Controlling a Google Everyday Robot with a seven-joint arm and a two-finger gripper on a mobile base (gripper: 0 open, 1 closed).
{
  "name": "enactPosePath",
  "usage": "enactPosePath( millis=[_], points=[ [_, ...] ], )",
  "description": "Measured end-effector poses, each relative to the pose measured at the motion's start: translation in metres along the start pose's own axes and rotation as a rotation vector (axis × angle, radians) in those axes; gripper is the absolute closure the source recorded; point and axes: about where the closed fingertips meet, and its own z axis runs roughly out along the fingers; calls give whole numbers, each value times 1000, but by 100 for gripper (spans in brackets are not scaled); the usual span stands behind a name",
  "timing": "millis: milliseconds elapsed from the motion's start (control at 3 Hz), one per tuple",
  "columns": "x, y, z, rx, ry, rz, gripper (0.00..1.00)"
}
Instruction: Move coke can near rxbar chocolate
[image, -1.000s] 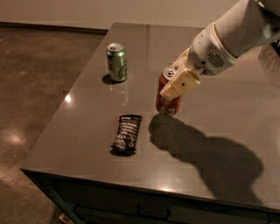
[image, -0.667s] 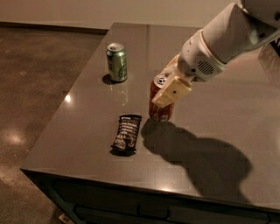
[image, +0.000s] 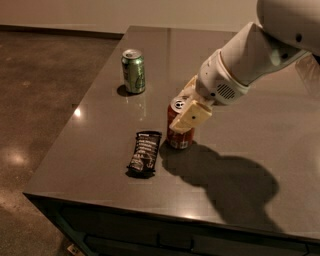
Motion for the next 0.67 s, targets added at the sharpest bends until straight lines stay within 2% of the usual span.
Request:
enactPosePath(
  millis=[667],
  points=[
    [5,1,5,11,-14,5,12]
  ],
)
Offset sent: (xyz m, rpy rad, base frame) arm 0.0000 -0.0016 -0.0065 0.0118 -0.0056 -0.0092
